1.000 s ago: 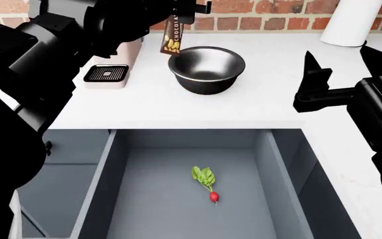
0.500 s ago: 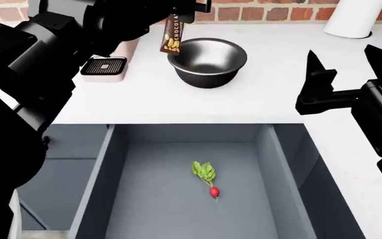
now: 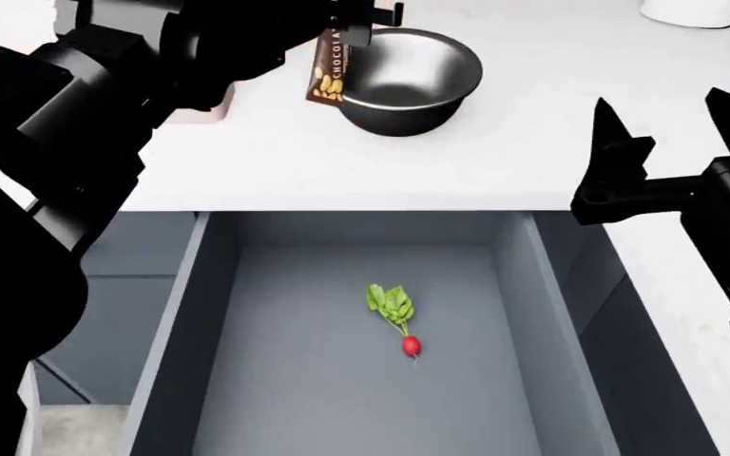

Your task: Place the bar in the bowl and close the drawer.

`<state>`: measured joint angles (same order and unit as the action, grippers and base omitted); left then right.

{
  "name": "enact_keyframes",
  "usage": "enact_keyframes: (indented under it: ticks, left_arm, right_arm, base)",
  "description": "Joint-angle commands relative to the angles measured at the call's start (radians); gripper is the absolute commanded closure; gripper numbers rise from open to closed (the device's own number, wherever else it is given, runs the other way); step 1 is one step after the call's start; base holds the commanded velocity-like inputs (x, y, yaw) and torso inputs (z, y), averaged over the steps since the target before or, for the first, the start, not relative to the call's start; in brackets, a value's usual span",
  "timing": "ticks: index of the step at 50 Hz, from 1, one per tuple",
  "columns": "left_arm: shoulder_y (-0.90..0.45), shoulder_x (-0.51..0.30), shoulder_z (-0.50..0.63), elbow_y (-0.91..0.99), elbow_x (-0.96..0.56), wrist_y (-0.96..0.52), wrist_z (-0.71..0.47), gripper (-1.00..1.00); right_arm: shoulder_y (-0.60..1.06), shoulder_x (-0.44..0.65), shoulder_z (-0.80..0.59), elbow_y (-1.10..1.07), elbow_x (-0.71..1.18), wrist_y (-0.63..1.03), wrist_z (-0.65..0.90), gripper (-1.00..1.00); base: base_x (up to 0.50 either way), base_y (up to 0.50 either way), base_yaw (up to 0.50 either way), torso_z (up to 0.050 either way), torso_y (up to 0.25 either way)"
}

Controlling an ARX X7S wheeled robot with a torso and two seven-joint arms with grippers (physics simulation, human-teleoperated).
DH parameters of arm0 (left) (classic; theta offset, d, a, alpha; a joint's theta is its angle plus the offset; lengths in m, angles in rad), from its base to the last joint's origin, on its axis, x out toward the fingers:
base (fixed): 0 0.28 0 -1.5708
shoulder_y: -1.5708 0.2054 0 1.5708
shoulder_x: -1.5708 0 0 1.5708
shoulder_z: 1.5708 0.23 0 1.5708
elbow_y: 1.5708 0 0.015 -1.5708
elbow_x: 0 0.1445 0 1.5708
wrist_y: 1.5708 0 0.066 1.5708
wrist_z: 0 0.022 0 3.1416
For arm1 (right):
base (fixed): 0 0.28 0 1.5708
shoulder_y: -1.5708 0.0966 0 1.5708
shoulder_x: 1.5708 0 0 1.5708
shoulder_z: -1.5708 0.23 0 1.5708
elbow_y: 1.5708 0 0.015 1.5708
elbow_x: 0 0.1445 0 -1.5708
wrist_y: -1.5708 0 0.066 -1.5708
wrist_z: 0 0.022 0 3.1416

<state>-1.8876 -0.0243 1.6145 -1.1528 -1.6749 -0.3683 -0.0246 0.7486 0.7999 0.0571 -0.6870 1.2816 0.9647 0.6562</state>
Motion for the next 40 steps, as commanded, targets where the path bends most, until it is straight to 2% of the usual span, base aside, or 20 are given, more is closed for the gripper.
enact_keyframes:
  ticks: [1, 21, 32, 33, 34, 40]
  left_arm:
    - [0.003, 0.024, -0.032, -0.002, 0.021, 0.014, 0.008, 1.0]
    - [0.003, 0.024, -0.032, -0.002, 0.021, 0.014, 0.008, 1.0]
    - [0.003, 0.024, -0.032, -0.002, 0.021, 0.014, 0.008, 1.0]
    - [-0.096, 0.024, -0.053, 0.111, 0.171, 0.164, 0.005, 1.0]
    - [-0.111, 0.024, -0.053, 0.102, 0.203, 0.297, 0.008, 1.0]
    - [-0.18, 0.024, -0.056, 0.065, 0.216, 0.257, 0.011, 1.0]
  right_arm:
    - [-0.03, -0.009, 0.052, -0.037, 0.01, -0.009, -0.017, -1.0]
    - [-0.051, 0.013, 0.088, -0.053, 0.044, -0.02, -0.006, -1.0]
    - [-0.006, 0.038, 0.111, -0.101, 0.16, -0.012, 0.073, -1.0]
    - [-0.01, 0.042, 0.119, -0.111, 0.175, -0.015, 0.083, -1.0]
    - [-0.013, 0.045, 0.126, -0.12, 0.189, -0.018, 0.092, -1.0]
    - [-0.025, 0.076, 0.171, -0.178, 0.288, -0.038, 0.149, -1.0]
  base:
    - [0.0, 0.0, 0.0, 0.0, 0.0]
    - [0.0, 0.0, 0.0, 0.0, 0.0]
    - [0.0, 0.0, 0.0, 0.0, 0.0]
    - [0.0, 0.0, 0.0, 0.0, 0.0]
    - [0.0, 0.0, 0.0, 0.0, 0.0]
    - [0.0, 0.0, 0.0, 0.0, 0.0]
